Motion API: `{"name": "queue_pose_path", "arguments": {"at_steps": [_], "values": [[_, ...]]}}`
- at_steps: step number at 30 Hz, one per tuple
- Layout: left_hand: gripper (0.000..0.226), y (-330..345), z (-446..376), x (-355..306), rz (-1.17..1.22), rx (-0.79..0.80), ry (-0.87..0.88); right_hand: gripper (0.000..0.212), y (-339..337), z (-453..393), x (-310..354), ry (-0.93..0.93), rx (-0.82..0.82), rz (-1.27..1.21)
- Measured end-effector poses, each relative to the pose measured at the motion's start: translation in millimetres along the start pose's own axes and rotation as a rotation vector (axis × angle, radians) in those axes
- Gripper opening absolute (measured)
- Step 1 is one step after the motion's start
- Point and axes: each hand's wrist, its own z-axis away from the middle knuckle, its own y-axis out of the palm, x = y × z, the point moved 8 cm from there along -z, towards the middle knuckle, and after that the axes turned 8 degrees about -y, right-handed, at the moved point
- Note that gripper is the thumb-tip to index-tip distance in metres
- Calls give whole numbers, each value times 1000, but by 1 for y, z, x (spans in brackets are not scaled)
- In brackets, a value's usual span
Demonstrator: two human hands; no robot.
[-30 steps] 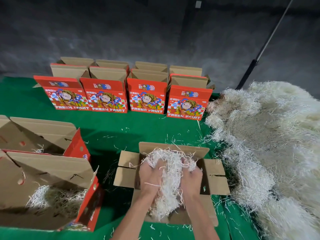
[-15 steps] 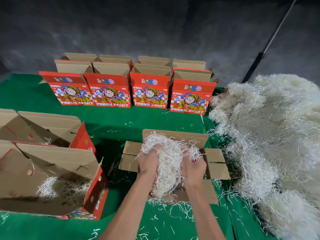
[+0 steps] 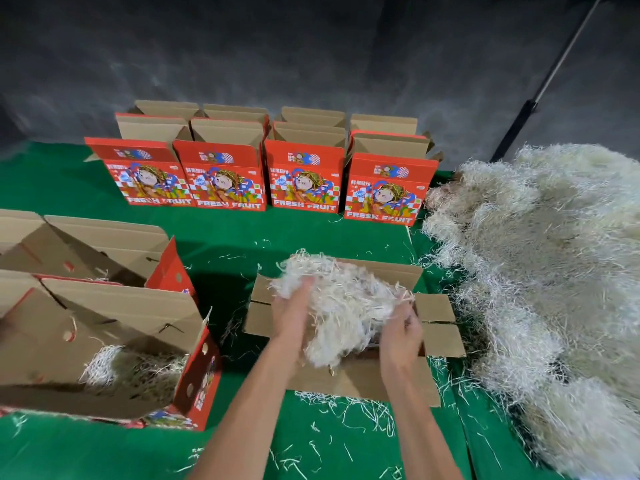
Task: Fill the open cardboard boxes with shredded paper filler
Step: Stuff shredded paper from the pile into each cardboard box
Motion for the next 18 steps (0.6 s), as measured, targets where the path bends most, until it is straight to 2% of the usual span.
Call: {"name": "queue_pose_path", "arguments": {"at_steps": [2, 4, 5, 6, 7, 8, 9, 10, 11, 13, 14, 15, 17, 18], "values": [[117, 38, 16, 32, -117, 170, -80, 38, 36, 11, 2, 8, 146, 55], [133, 37, 20, 48, -104, 121, -98, 35, 39, 4, 4, -38, 111, 125], [132, 25, 16, 43, -8, 71, -102, 33, 27, -4, 6, -27, 58, 117], [125, 11, 7, 37, 206, 63, -151, 35, 9, -16, 5, -1, -2, 84], [113, -1, -3, 34, 454, 87, -216, 42, -11, -27, 2, 22, -70, 44], [98, -15, -14, 27, 674, 58, -177, 51, -27, -34, -2, 48, -119, 2], [83, -25, -23, 20, 560, -14, -116, 59, -33, -37, -6, 87, -126, -25], [81, -23, -18, 14, 296, -43, -87, 68, -27, -35, -9, 127, -86, -42], [94, -12, -8, 14, 51, -28, -57, 79, -9, -30, -10, 166, 3, -61], [121, 34, 14, 33, -196, 180, -75, 99, 29, -11, -5, 185, 186, -32], [124, 46, 17, 41, -256, 202, -38, 92, 39, -7, -6, 145, 220, 30], [122, 49, 18, 37, -322, 145, 24, 74, 41, -8, -6, 92, 188, 79], [103, 35, 10, 19, -289, 5, 148, 34, 27, -19, -1, 23, 42, 110], [90, 26, 2, 10, -241, -33, 180, 26, 16, -25, 1, 7, -17, 101]]}}
